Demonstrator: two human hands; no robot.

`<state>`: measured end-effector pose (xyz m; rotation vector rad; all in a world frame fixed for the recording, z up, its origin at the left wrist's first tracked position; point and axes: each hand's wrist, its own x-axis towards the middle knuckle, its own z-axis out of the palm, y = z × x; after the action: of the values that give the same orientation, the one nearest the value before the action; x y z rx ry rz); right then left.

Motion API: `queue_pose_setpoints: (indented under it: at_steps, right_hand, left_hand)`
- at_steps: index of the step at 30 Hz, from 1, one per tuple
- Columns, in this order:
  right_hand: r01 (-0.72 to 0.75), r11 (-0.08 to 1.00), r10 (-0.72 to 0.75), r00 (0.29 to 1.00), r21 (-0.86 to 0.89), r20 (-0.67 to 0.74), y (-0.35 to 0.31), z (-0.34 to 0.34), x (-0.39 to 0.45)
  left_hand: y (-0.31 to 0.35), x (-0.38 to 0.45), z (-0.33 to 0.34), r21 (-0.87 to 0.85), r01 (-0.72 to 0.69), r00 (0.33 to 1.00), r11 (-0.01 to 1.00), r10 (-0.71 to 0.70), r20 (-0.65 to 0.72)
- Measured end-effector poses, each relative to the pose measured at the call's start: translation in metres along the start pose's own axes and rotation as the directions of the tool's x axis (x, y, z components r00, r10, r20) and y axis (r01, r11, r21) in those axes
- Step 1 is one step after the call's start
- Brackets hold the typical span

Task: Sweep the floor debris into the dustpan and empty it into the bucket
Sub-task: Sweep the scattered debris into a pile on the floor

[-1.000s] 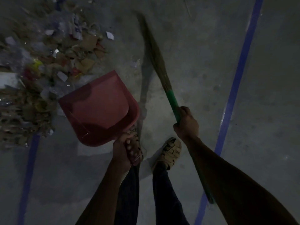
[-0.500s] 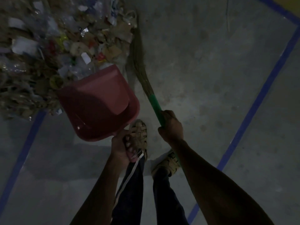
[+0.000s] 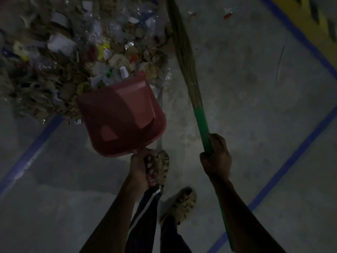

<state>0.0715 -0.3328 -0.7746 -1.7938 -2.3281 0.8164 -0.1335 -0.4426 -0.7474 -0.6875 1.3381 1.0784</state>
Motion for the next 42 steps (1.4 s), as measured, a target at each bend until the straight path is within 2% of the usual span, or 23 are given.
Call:
queue_pose_setpoints:
  at_steps: [4,8,12,15,22,25,28,31,34,37,42]
  right_hand:
    - [0.037,0.999,-0.037,0.999,0.006,-0.034,0.010,-0.009,0.011]
    - [0.071,0.996,-0.067,0.994,0.052,-0.085,0.028,-0.014,0.026]
    - [-0.018,0.994,0.028,0.995,0.105,-0.093,0.055,-0.013,0.046]
    - [-0.107,0.985,0.118,0.990,0.133,-0.080,0.086,-0.022,0.058]
    - [-0.207,0.974,0.214,0.974,0.090,-0.078,0.190,-0.102,0.088]
    - [-0.267,0.963,0.269,0.959,0.040,-0.087,0.248,-0.140,0.115]
    - [-0.362,0.932,0.361,0.926,0.011,-0.109,0.301,-0.169,0.139]
    - [-0.426,0.905,0.421,0.896,-0.005,-0.137,0.339,-0.188,0.157]
    - [-0.473,0.881,0.470,0.876,0.001,-0.105,0.361,-0.195,0.175]
    - [-0.503,0.864,0.503,0.864,0.022,0.004,0.368,-0.190,0.188]
    - [-0.410,0.908,0.398,0.909,0.090,0.127,0.347,-0.161,0.193]
  left_hand:
    - [0.010,0.006,0.019,-0.031,-0.013,1.000,0.999,0.013,0.005]
    - [0.012,0.014,0.044,0.025,-0.026,1.000,0.999,0.026,0.006]
    - [0.000,0.022,0.075,0.058,-0.053,0.998,0.997,0.054,-0.024]
    - [-0.016,0.025,0.105,0.095,-0.023,1.000,0.995,0.025,-0.018]
    - [-0.061,0.021,0.230,0.112,-0.025,0.998,0.993,0.031,-0.054]
    - [-0.075,0.031,0.301,0.119,-0.003,0.999,0.993,-0.002,0.037]
    - [-0.084,0.048,0.363,0.056,-0.042,0.989,0.998,0.033,0.144]
    - [-0.090,0.061,0.406,0.085,-0.063,0.978,0.994,0.045,0.203]
    - [-0.091,0.066,0.427,0.177,-0.042,0.974,0.983,0.001,0.226]
    - [-0.089,0.069,0.427,0.289,-0.050,0.981,0.956,-0.007,0.194]
    - [-0.087,0.072,0.403,0.469,-0.088,0.994,0.879,0.048,0.098]
